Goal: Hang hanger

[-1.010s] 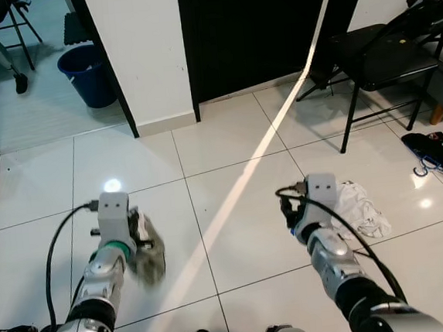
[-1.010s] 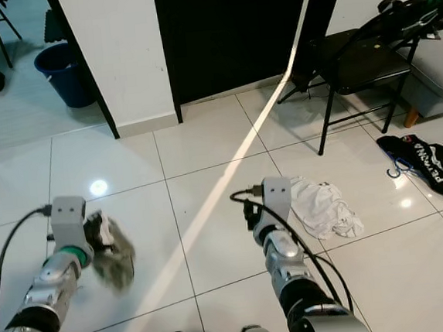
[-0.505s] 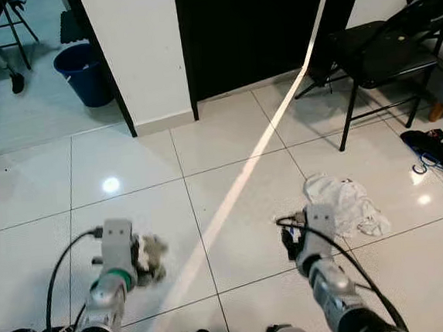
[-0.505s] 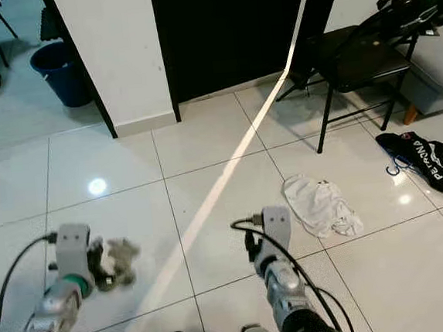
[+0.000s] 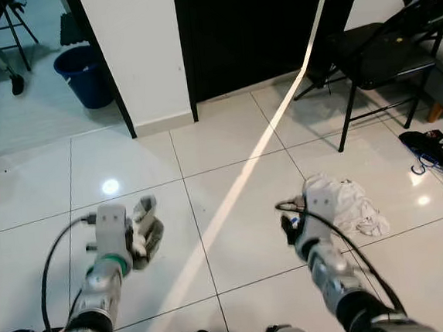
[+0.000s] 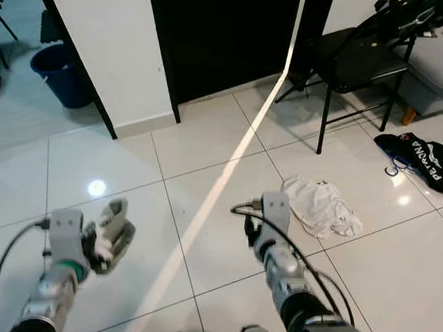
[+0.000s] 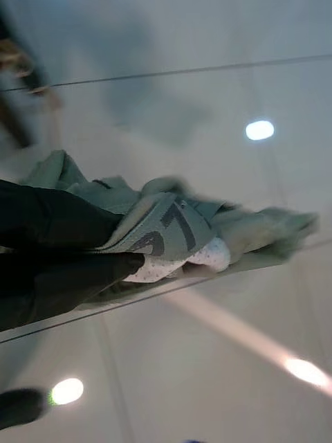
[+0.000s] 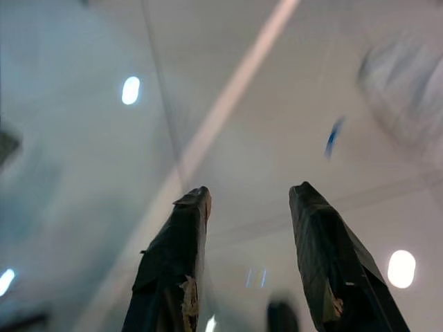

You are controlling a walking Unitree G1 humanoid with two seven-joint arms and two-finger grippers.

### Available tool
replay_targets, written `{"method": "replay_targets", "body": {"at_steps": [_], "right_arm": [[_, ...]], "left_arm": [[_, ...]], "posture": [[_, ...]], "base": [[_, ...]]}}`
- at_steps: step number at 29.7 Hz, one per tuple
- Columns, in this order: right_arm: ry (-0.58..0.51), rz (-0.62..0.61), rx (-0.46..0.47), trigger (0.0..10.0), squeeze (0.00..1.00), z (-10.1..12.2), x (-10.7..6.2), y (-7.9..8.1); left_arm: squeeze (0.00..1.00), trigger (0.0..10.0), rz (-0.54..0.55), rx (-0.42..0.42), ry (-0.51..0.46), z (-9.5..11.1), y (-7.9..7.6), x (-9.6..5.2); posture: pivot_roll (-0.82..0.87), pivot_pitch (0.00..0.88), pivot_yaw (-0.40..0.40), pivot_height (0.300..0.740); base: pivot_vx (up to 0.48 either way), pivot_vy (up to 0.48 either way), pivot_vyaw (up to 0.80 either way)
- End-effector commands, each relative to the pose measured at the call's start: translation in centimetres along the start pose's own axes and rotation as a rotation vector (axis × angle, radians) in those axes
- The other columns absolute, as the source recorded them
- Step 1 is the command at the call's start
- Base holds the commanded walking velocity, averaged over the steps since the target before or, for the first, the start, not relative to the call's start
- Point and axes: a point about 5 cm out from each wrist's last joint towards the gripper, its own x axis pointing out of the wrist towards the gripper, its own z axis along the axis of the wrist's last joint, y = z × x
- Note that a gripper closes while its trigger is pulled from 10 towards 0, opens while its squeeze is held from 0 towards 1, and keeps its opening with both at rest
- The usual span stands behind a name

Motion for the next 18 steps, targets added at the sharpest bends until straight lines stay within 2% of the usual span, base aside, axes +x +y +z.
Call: {"method": "replay_targets", "body": {"at_steps": [1, 2, 3, 7, 9, 12, 18], "right_arm": [[0.073, 0.016, 0.034, 10.0, 0.00, -1.62, -0.36, 0.26], [0.077, -0.021, 0.091, 10.0, 0.00, -1.59, -0.36, -0.26], [0.077, -0.021, 0.091, 10.0, 0.00, -1.59, -0.36, -0.26], [0.080, -0.027, 0.021, 10.0, 0.00, -1.54, -0.38, -0.49], [0.079, -0.033, 0.030, 10.0, 0.00, -1.53, -0.36, -0.48], [0.087, -0.028, 0.031, 10.0, 0.00, -1.60, -0.32, -0.18], [0.103, -0.011, 0.025, 10.0, 0.00, -1.81, -0.30, 0.29]], "left_arm": [[0.00, 10.0, 0.020, -0.008, 0.051, -1.18, 0.29, -0.27], [0.00, 10.0, 0.020, -0.012, 0.072, -1.67, 0.25, -0.39], [0.00, 10.0, 0.020, -0.012, 0.072, -1.67, 0.25, -0.39], [0.00, 10.0, 0.029, -0.045, 0.073, -1.74, 0.41, -0.40], [0.00, 10.0, 0.028, -0.037, 0.075, -1.70, 0.43, -0.38], [0.00, 10.0, -0.001, -0.090, 0.062, -1.72, 0.36, -0.41], [0.00, 10.0, -0.012, -0.085, 0.063, -1.80, 0.42, -0.46]], "posture": [[0.03, 0.110, 0.071, 0.740], [0.03, 0.113, 0.073, 0.740], [0.03, 0.113, 0.073, 0.740], [0.02, 0.113, 0.067, 0.740], [0.02, 0.113, 0.067, 0.740], [0.03, 0.111, 0.067, 0.740], [0.04, 0.113, 0.063, 0.740]], "base": [[0.000, 0.000, 0.00], [0.000, 0.000, 0.00], [0.000, 0.000, 0.00], [0.000, 0.000, 0.00], [0.000, 0.000, 0.00], [0.000, 0.000, 0.00], [0.000, 0.000, 0.00]]}}
